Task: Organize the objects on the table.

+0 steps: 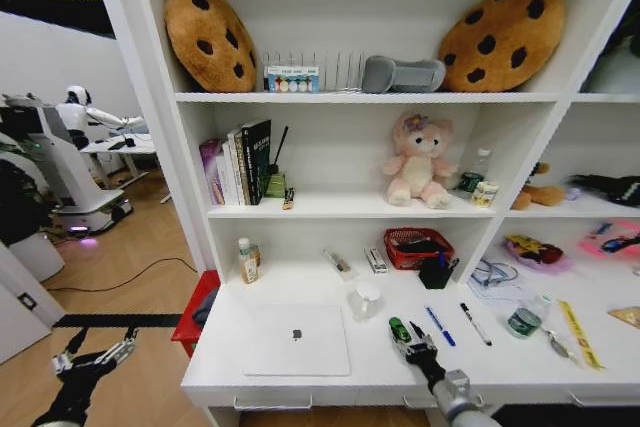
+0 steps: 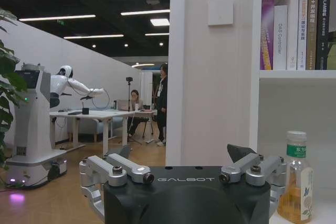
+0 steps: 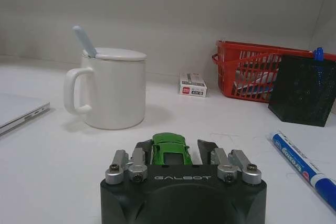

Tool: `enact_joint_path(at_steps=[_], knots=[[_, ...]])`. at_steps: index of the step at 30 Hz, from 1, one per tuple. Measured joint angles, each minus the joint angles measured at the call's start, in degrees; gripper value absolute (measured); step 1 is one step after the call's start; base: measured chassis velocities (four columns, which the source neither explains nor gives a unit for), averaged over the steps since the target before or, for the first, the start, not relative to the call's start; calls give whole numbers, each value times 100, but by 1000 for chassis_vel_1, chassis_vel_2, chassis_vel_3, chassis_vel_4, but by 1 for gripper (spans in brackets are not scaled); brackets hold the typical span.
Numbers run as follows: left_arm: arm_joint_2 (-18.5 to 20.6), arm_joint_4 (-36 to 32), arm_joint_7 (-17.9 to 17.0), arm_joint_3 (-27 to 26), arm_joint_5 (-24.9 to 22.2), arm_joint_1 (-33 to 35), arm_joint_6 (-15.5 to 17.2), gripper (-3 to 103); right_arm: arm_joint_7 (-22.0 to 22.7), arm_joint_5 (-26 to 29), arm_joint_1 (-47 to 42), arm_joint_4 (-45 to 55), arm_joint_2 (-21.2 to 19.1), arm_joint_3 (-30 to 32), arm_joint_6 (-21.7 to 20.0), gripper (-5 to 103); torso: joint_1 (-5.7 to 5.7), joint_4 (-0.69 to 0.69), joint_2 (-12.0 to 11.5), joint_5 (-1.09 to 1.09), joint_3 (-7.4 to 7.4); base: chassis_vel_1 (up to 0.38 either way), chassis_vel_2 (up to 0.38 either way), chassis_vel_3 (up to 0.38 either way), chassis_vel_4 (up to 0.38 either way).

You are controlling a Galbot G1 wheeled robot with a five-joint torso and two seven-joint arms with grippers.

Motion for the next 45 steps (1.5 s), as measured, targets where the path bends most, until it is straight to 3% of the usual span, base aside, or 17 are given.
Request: enact_joint_path(at_steps=[4, 5, 14, 23, 25, 29, 30, 31, 33, 34, 36, 38, 40, 45], knots=[[0, 0, 0, 0, 0, 0, 0, 100, 14, -9, -19, 13, 10, 3, 0, 44, 0, 0, 0, 0, 0, 0, 0, 0, 0], [0, 0, 1, 0, 0, 0, 0, 100, 22, -16, -40, 22, 20, 15, 0, 36, 0, 0, 0, 0, 0, 0, 0, 0, 0], [1, 0, 2, 0, 1, 0, 0, 100, 27, -97, -281, 329, 86, 236, 40, 35, 0, 1, 0, 1, 0, 0, 0, 0, 0], [1, 0, 4, 1, 1, 1, 1, 100, 175, 500, -1281, 2525, 192, 1435, -540, 35, -1, -1, 0, -1, -1, 0, 0, 0, 0], [2, -1, 3, 0, 1, 0, 1, 100, 514, 885, -1258, 3306, -16, 1756, -1118, 35, -2, -2, 1, -1, -1, 0, 0, 0, 0], [2, -1, 3, 1, 1, 1, 1, 100, 751, 1376, -828, 3724, -256, 1840, -1597, 35, -2, -1, 1, -1, -1, 0, 0, 0, 0], [2, -2, 4, 1, 1, 1, 0, 100, 923, 1796, -407, 3906, -414, 1842, -1894, 35, -2, 0, 0, 1, 0, 0, 0, 0, 0], [2, -2, 4, 1, 1, 1, 0, 100, 923, 1796, -407, 3906, -414, 1842, -1894, 35, -2, 0, 0, 1, 0, 0, 0, 0, 0], [2, -1, 3, 1, 1, 1, 0, 100, 1182, 2527, 418, 4018, -828, 1792, -2277, 35, -1, 1, 0, 1, 0, 0, 0, 0, 0], [2, -1, 3, 1, 1, 1, 0, 100, 1182, 2527, 418, 4018, -828, 1792, -2277, 35, -1, 1, 0, 1, 0, 0, 0, 0, 0], [2, -1, 3, 1, 1, 1, -1, 100, 1363, 3190, 1213, 3865, -1456, 1690, -2516, 35, -1, 1, 0, 1, 0, 0, 0, 0, 0], [2, -1, 4, 1, 1, 1, -1, 100, 1378, 3307, 1365, 3797, -1602, 1674, -2534, 35, -1, 2, 0, 0, 0, 0, 0, 0, 0], [2, -1, 3, 1, 1, 1, -1, 100, 1326, 3587, 1874, 3492, -2116, 1612, -2544, 35, -1, 0, 0, 1, 1, 0, 0, 0, 0], [2, -1, 3, 1, 1, 1, -1, 100, 1081, 3757, 2700, 2977, -2511, 1204, -2541, 35, -1, 0, 0, 0, 0, 0, 0, 0, 0]])
